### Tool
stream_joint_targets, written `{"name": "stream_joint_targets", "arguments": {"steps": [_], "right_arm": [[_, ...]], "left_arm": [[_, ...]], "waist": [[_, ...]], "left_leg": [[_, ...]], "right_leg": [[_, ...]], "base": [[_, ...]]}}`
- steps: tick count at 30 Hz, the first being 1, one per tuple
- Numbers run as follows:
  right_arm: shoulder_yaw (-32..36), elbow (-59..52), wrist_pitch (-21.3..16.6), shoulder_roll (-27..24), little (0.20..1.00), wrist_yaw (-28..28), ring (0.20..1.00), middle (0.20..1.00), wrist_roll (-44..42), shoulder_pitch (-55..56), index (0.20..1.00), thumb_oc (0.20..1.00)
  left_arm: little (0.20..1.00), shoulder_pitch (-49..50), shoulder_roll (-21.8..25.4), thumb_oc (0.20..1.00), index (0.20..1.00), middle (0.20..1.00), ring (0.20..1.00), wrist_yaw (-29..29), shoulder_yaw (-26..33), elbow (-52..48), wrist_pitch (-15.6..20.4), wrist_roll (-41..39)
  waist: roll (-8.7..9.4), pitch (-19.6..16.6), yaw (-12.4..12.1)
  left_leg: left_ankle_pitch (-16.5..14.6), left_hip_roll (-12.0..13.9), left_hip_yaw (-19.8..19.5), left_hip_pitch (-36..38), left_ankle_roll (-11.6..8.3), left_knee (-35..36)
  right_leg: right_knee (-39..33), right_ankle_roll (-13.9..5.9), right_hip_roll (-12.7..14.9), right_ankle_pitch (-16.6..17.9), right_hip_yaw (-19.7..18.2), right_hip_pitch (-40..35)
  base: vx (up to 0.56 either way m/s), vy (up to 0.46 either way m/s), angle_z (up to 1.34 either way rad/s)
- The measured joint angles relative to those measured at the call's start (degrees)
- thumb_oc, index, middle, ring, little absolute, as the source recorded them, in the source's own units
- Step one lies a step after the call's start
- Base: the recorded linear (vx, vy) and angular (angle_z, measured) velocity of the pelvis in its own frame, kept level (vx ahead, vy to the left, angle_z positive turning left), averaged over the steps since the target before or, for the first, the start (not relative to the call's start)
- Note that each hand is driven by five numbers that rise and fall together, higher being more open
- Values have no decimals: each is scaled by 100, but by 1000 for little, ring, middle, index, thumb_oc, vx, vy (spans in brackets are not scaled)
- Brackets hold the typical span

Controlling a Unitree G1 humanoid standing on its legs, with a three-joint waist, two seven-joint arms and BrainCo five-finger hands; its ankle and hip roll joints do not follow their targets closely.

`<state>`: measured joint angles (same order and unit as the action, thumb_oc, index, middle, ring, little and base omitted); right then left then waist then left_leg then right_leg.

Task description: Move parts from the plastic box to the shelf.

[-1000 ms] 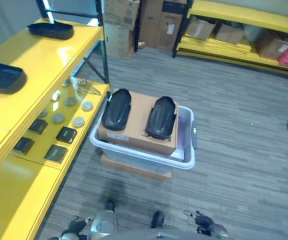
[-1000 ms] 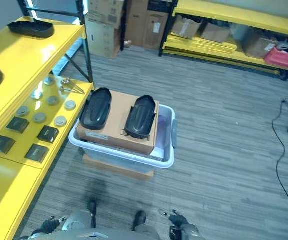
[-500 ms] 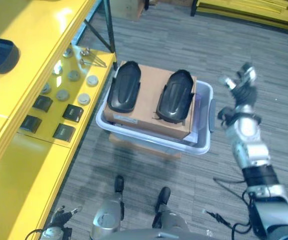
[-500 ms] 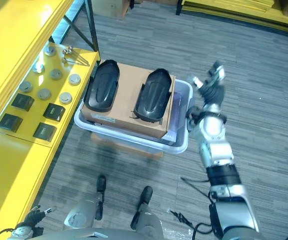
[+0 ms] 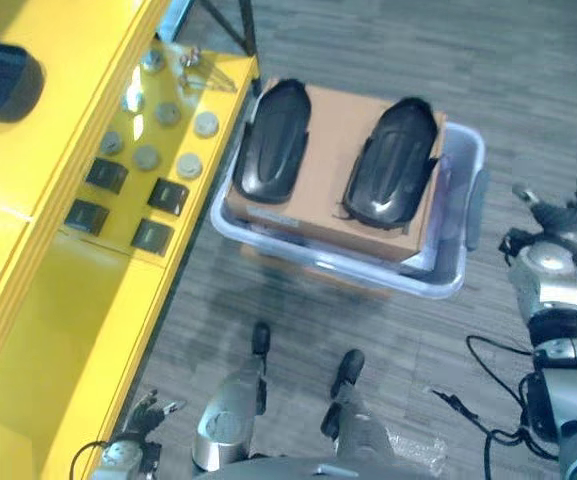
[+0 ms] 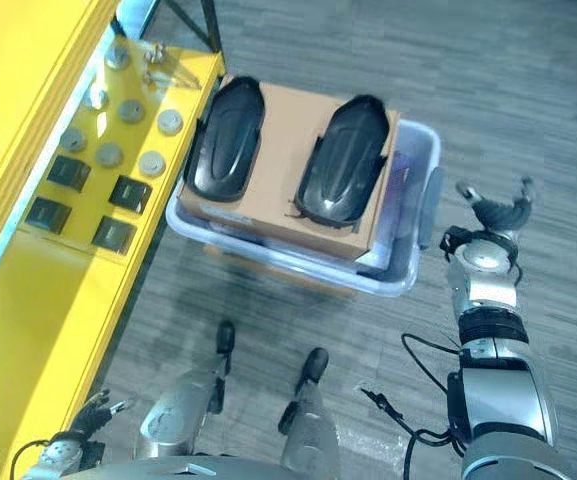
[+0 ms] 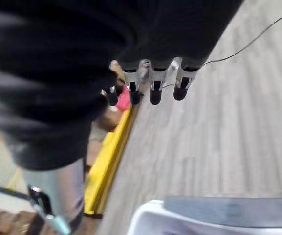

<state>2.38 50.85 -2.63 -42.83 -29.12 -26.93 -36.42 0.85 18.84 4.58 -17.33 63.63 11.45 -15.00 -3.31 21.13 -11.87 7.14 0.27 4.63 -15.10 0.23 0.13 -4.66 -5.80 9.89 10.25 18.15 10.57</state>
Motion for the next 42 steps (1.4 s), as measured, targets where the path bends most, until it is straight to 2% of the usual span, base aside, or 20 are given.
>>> {"name": "stream_joint_targets", "arguments": {"steps": [5, 12, 19, 24, 30, 33, 42], "right_arm": [[-358, 669, -229, 3, 1000, 53, 1000, 1000, -402, -487, 1000, 1000], [-711, 653, -341, 3, 1000, 235, 1000, 1000, -429, -1115, 1000, 1000], [-760, 616, -349, 6, 1000, 224, 1000, 1000, -471, -1231, 1000, 1000], [-660, 618, -304, 4, 1000, 234, 1000, 1000, -470, -1222, 1000, 1000], [-674, 627, 28, 17, 1000, 288, 1000, 1000, -466, -1179, 1000, 1000], [-1018, 664, 96, 64, 1000, 425, 1000, 1000, -414, -1161, 1000, 1000], [-1291, 652, 161, 344, 1000, 518, 1000, 1000, -411, -1169, 1000, 1000]], "left_arm": [[1000, -210, -38, 1000, 1000, 1000, 1000, 3, -103, 3, 18, -120], [1000, -252, -36, 1000, 1000, 1000, 1000, -3, -147, -1, 56, -211], [1000, -251, -30, 1000, 1000, 1000, 1000, -8, -121, -21, 102, -293], [1000, -247, -27, 1000, 1000, 1000, 1000, -38, -114, -24, 104, -294], [1000, -247, -26, 1000, 1000, 1000, 1000, -120, -77, -21, 103, -296], [1000, -243, -26, 1000, 1000, 1000, 1000, -119, -77, -7, 102, -298], [1000, -242, -21, 1000, 1000, 1000, 1000, -120, -78, -9, 109, -426]], "waist": [[-152, 243, -116], [-154, 244, -370], [-148, 243, -410], [-140, 244, -371], [-122, 243, -369], [-73, 228, -384], [-47, 216, -463]], "left_leg": [[43, -2, -45, -90, 4, 6], [47, -26, -157, -126, -1, 15], [54, -94, -176, -28, 10, 31], [103, -89, -176, 19, 20, 96], [137, -91, -177, 16, 28, 103], [153, -92, -183, 2, 23, 104], [172, -108, -305, -96, -14, 101]], "right_leg": [[0, 16, 1, 36, 86, 63], [-1, 12, 10, 30, 147, 44], [-1, 1, 75, 27, 159, -73], [-1, -16, 69, 32, 152, -87], [-1, -31, 71, 49, 143, -85], [-1, -38, 74, 54, 151, -73], [-1, -47, 82, 59, 260, -45]], "base": [[-34, 4, 7], [0, 38, 8], [33, 30, 4], [0, 0, 0], [0, 0, 0], [0, 0, 0], [2, 17, 7]]}}
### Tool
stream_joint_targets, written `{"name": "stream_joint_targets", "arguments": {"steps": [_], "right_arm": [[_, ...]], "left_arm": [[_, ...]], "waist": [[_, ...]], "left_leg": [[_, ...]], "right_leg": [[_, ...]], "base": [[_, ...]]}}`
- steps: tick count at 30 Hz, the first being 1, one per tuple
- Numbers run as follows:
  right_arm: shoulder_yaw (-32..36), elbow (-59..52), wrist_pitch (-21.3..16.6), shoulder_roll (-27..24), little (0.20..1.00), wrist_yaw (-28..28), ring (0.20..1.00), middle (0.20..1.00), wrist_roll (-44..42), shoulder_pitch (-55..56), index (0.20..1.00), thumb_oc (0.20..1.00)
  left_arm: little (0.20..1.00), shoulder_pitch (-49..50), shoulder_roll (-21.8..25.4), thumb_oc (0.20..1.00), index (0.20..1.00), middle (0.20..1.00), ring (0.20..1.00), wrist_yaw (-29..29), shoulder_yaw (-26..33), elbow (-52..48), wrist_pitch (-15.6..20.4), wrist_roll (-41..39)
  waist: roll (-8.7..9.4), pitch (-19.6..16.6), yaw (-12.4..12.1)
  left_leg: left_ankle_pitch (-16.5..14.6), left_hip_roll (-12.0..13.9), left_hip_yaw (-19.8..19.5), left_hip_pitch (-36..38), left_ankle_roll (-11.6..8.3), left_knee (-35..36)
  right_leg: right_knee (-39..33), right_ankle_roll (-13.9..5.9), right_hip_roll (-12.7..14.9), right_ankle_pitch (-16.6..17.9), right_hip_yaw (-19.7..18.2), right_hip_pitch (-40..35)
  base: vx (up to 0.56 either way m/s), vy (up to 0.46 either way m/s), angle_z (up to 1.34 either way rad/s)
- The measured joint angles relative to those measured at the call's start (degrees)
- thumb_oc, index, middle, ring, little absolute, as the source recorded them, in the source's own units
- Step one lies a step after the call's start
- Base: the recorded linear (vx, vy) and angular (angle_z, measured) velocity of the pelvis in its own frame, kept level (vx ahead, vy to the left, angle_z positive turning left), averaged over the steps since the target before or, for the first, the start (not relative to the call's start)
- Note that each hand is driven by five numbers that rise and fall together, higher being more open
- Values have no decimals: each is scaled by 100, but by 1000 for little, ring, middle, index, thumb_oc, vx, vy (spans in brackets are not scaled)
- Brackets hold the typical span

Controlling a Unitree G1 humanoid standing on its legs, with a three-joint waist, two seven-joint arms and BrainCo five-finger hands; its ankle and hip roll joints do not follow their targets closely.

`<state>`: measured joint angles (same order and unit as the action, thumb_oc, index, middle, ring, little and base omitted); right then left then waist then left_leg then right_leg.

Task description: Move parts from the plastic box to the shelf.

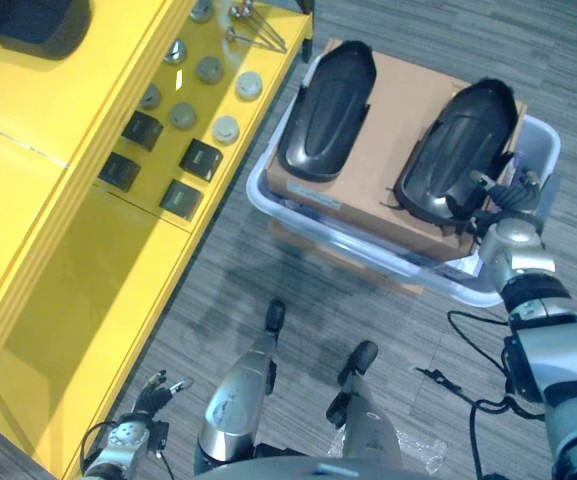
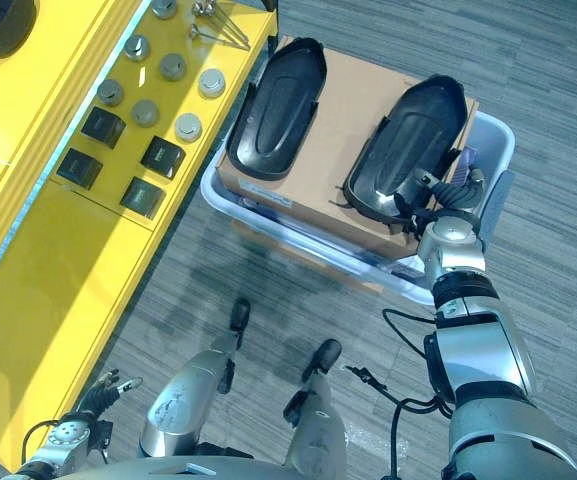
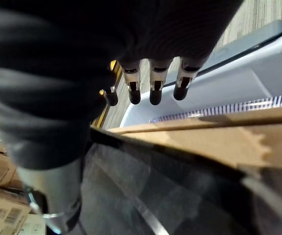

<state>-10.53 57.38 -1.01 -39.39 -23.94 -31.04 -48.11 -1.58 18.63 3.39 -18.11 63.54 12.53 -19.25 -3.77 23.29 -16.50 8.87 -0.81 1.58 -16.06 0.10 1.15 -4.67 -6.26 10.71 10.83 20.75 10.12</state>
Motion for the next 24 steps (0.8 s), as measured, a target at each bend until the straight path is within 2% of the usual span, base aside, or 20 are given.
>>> {"name": "stream_joint_targets", "arguments": {"steps": [10, 17, 24], "right_arm": [[-8, 155, 147, 65, 1000, 4, 1000, 1000, 9, 11, 1000, 1000], [-9, 689, 354, 146, 1000, 16, 1000, 1000, 226, 178, 1000, 1000], [-7, 1129, 252, 188, 1000, 233, 1000, 1000, 231, 312, 1000, 1000]], "left_arm": [[1000, -1, 2, 1000, 1000, 1000, 1000, -5, -4, -4, -3, -91], [1000, -4, 51, 1000, 1000, 1000, 1000, -41, -5, 3, 7, -125], [1000, -16, 61, 1000, 1000, 1000, 1000, -46, -57, 1, 0, -195]], "waist": [[15, -7, -44], [196, -143, -56], [197, -142, -60]], "left_leg": [[0, -7, -5, -20, -1, -3], [45, -5, -2, -156, 35, -14], [26, 0, -14, -193, -16, -13]], "right_leg": [[0, -12, 2, -4, 5, 13], [1, 6, 1, 15, -2, 161], [0, -19, -3, 1, 15, 180]], "base": [[0, 0, 0], [-1, -3, 0], [0, 0, 0]]}}
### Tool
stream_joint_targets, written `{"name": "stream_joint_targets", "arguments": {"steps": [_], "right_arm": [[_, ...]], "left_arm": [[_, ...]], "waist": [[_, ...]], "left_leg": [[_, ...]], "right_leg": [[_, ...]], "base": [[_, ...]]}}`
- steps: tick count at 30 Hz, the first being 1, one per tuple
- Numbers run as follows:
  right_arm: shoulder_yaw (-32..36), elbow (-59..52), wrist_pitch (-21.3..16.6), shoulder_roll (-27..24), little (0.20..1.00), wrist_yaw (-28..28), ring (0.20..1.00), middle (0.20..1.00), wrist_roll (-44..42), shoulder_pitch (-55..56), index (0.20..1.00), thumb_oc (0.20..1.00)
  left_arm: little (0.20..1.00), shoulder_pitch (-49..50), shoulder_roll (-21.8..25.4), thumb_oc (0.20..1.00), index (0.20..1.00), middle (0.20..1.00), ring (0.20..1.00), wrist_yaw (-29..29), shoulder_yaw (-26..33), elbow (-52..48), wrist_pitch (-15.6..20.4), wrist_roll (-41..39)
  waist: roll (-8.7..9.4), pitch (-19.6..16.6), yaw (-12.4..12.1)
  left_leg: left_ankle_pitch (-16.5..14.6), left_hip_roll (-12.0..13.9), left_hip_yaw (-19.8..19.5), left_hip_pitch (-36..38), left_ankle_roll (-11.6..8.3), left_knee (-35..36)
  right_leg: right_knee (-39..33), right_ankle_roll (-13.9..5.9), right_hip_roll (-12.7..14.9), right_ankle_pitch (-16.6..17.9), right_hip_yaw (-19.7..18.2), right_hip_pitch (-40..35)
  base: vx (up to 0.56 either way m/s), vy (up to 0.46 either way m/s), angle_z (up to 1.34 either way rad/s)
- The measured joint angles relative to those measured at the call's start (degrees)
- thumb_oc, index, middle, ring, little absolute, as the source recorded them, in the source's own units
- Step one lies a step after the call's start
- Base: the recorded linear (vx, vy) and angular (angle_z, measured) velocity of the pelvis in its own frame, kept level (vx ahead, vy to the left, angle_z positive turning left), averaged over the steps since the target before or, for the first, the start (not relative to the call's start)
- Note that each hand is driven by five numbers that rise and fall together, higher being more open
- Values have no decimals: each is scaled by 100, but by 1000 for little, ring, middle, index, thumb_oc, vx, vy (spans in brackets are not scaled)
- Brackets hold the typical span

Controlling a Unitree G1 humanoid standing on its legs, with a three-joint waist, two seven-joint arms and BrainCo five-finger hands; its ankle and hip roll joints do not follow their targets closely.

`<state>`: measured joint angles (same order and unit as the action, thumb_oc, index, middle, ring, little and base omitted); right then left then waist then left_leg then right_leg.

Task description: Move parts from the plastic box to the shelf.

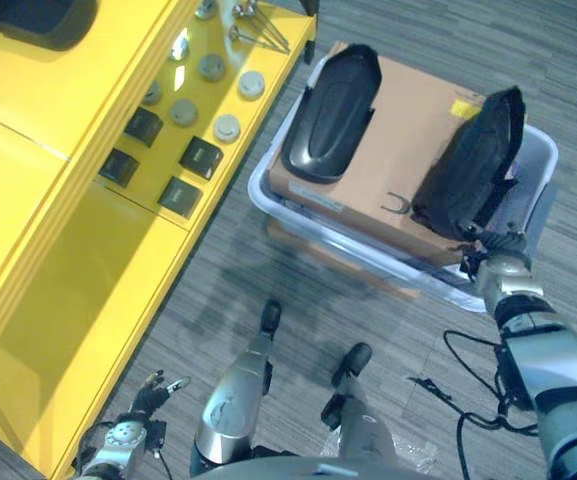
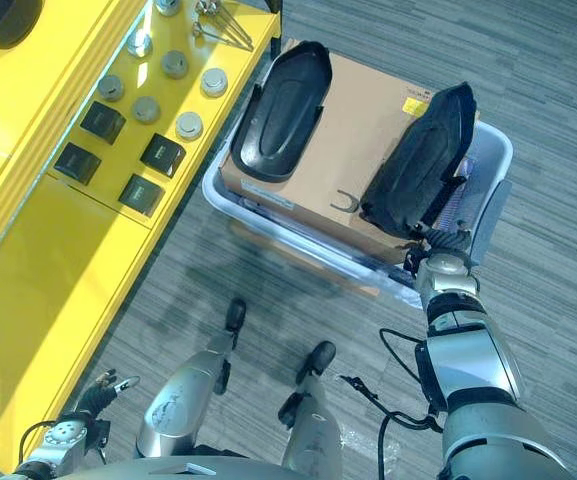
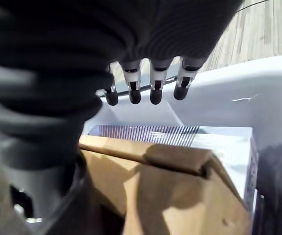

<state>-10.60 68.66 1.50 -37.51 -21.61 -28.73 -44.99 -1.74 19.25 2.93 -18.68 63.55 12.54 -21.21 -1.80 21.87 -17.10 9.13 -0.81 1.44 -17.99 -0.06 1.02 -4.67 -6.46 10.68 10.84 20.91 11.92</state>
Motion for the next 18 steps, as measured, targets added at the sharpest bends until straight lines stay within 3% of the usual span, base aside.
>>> {"name": "stream_joint_targets", "arguments": {"steps": [15, 16, 17, 18], "right_arm": [[8, -14, -257, -13, 1000, 144, 1000, 1000, -131, -39, 1000, 1000], [9, -14, -263, -13, 580, 155, 580, 580, -138, -39, 580, 580], [9, -15, -282, -13, 310, 160, 310, 310, -138, -39, 310, 310], [9, -22, -307, -13, 200, 168, 200, 200, -143, -39, 200, 200]], "left_arm": [[1000, -166, 5, 1000, 1000, 1000, 1000, 0, -54, -2, -8, -15], [1000, -166, 5, 1000, 1000, 1000, 1000, 0, -55, 0, -8, -25], [1000, -166, 5, 1000, 1000, 1000, 1000, 1, -55, 1, -8, -79], [1000, -166, 5, 1000, 1000, 1000, 1000, 1, -56, 1, -8, -122]], "waist": [[72, 33, 8], [82, 45, 8], [94, 58, 7], [106, 68, 6]], "left_leg": [[27, 5, -8, -199, 6, -4], [26, 6, -8, -200, 5, -4], [26, 7, -8, -201, 4, -3], [26, 7, -8, -204, 4, -4]], "right_leg": [[0, -2, -6, 24, 0, 191], [0, -1, -7, 23, 0, 193], [-1, -1, -7, 23, 1, 194], [0, -1, -7, 23, 1, 196]], "base": [[0, 0, 0], [0, 0, 0], [0, 0, 0], [0, 0, 0]]}}
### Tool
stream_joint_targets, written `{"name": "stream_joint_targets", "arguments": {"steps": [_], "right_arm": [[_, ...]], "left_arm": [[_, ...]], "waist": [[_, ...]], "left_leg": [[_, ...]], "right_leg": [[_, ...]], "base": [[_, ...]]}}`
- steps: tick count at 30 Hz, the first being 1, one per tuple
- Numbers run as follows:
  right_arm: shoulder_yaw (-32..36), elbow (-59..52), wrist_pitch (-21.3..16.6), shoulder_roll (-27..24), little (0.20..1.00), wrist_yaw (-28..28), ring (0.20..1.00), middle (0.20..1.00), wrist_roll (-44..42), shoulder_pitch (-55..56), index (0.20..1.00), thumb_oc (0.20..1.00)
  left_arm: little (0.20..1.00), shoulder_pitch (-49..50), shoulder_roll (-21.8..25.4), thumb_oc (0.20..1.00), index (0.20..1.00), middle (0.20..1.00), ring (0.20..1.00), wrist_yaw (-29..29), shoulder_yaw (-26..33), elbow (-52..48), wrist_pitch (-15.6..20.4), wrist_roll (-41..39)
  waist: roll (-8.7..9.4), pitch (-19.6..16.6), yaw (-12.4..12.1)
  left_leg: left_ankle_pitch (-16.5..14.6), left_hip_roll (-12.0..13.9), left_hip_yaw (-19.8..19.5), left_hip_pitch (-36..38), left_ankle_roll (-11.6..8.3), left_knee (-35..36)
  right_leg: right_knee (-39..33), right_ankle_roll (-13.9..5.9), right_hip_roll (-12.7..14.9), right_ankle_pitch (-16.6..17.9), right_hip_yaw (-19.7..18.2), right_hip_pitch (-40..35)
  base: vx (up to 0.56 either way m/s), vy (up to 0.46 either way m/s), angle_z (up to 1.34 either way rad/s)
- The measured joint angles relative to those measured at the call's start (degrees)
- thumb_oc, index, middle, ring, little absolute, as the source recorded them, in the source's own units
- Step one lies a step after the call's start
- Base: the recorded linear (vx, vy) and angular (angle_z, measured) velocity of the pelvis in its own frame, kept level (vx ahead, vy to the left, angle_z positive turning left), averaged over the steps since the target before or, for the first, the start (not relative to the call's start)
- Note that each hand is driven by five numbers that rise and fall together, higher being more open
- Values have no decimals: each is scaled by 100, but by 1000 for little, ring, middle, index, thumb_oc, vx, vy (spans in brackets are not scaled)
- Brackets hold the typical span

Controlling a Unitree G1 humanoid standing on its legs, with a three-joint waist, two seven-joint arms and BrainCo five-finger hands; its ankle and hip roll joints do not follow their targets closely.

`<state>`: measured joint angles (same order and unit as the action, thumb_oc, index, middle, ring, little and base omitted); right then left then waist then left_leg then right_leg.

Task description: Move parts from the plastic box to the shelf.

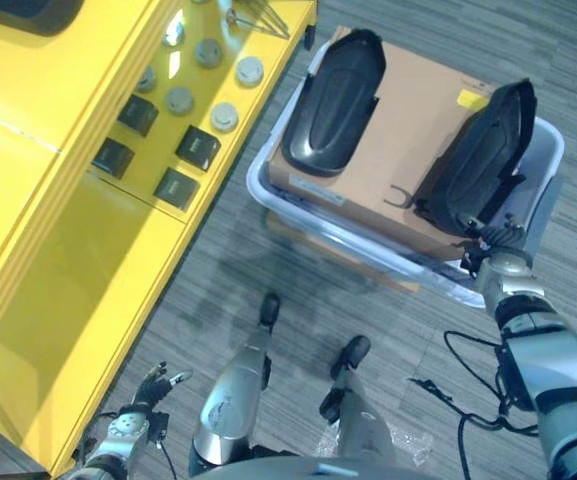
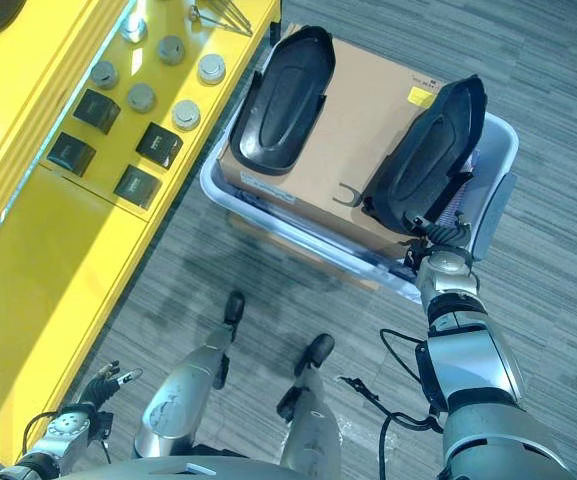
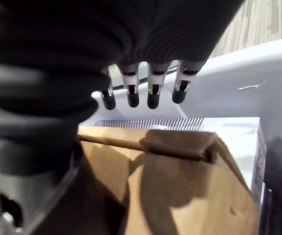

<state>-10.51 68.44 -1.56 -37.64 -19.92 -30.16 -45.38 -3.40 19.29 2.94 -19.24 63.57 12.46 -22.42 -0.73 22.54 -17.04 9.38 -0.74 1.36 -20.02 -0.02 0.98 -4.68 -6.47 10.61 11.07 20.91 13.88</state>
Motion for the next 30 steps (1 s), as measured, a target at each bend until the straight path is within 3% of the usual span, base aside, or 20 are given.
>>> {"name": "stream_joint_targets", "arguments": {"steps": [11, 21, 28, 30], "right_arm": [[64, -219, -47, -132, 200, -79, 200, 200, -332, -209, 200, 200], [47, -284, -33, -54, 200, -330, 200, 200, -331, -148, 200, 200], [462, -1993, -12, 192, 200, -537, 200, 200, -328, 648, 200, 200], [545, -2736, -121, 264, 200, -711, 200, 200, -319, 992, 200, 200]], "left_arm": [[1000, 0, 1, 1000, 1000, 1000, 1000, -3, 3, -7, 63, -112], [1000, -1, 4, 1000, 1000, 1000, 1000, -16, 55, -305, 372, -112], [1000, 84, 68, 1000, 1000, 1000, 1000, -205, 273, -1427, 457, -240], [1000, 187, 159, 1000, 1000, 1000, 1000, -357, 444, -1993, 397, -485]], "waist": [[27, 148, 17], [25, 148, 10], [29, 134, 16], [105, -75, 106]], "left_leg": [[26, 11, 7, -132, -35, 1], [32, 53, 17, 151, -24, 22], [-4, 118, 100, 726, -90, 245], [-9, 147, 121, 842, -97, 305]], "right_leg": [[0, 17, -9, 20, -8, 143], [-4, 54, -55, 27, -8, -126], [-40, 40, -102, -97, -25, -559], [-28, 36, -132, -114, -67, -631]], "base": [[-9, 4, 0], [9, -13, 0], [49, -35, -6], [111, -86, -4]]}}
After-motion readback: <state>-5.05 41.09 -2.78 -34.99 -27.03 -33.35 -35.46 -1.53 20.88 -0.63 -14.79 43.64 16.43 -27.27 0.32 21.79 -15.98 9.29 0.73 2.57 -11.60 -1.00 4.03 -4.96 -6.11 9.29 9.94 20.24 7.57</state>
